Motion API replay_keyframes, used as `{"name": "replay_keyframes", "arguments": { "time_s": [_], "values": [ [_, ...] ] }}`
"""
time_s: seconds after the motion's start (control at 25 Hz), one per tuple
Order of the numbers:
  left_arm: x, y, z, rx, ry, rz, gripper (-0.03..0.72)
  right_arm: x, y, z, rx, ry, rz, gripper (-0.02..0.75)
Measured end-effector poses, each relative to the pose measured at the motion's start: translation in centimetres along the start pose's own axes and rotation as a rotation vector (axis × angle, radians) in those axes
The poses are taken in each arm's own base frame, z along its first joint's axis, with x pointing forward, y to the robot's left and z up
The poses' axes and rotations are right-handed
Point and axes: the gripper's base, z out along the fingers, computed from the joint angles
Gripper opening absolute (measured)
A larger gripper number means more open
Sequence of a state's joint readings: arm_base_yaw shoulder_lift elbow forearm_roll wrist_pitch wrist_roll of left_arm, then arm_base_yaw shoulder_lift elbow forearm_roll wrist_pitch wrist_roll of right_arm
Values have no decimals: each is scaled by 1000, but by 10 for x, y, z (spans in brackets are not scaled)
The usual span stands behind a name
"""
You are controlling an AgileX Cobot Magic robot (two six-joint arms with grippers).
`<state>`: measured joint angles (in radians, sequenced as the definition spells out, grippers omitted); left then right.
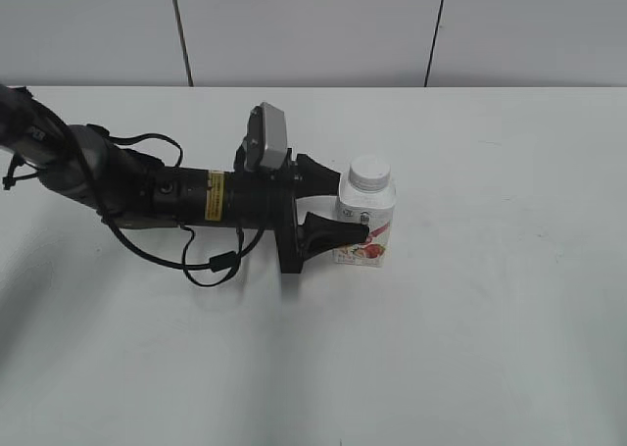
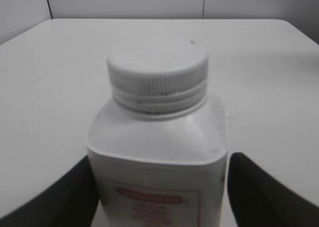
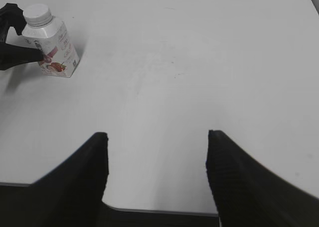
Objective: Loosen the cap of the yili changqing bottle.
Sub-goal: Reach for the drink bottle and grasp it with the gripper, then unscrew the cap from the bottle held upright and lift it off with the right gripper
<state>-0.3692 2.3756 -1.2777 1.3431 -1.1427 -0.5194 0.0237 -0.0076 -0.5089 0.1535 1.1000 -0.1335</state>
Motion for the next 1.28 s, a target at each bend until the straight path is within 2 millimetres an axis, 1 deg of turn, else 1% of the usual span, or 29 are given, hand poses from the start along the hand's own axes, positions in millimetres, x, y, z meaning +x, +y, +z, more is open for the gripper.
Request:
{"name": "replay_keyframes", "arguments": {
  "time_s": [0.16,0.28,0.4,0.52,0.6,0.76,0.8,0.92,1.0,1.08,1.16,1.28],
  "values": [
    [0,1,0,-2,0,2,416,0,1,0,-11,-3,6,493],
    [0,1,0,-3,2,2,389,-2,1,1,-17,3,26,493],
    [0,1,0,-3,2,2,388,-15,0,6,-25,58,58,493],
    [0,1,0,-3,2,2,386,-33,-2,17,-32,136,82,484],
    [0,1,0,-3,2,2,386,-49,-4,27,-41,193,100,469],
    [0,1,0,-3,2,2,386,-77,-8,53,-55,310,129,446],
    [0,1,0,-3,2,2,386,-83,-9,63,-58,355,137,444],
    [0,1,0,-3,2,2,386,-103,-13,85,-68,443,153,440],
    [0,1,0,-3,2,2,386,-113,-16,109,-80,544,170,438],
    [0,1,0,-3,0,2,385,-121,-18,126,-88,611,181,439],
    [-1,1,0,-2,-1,2,385,-129,-20,138,-93,648,186,439],
    [-1,1,0,-2,-1,2,385,-139,-24,163,-96,716,196,439]
  ]
}}
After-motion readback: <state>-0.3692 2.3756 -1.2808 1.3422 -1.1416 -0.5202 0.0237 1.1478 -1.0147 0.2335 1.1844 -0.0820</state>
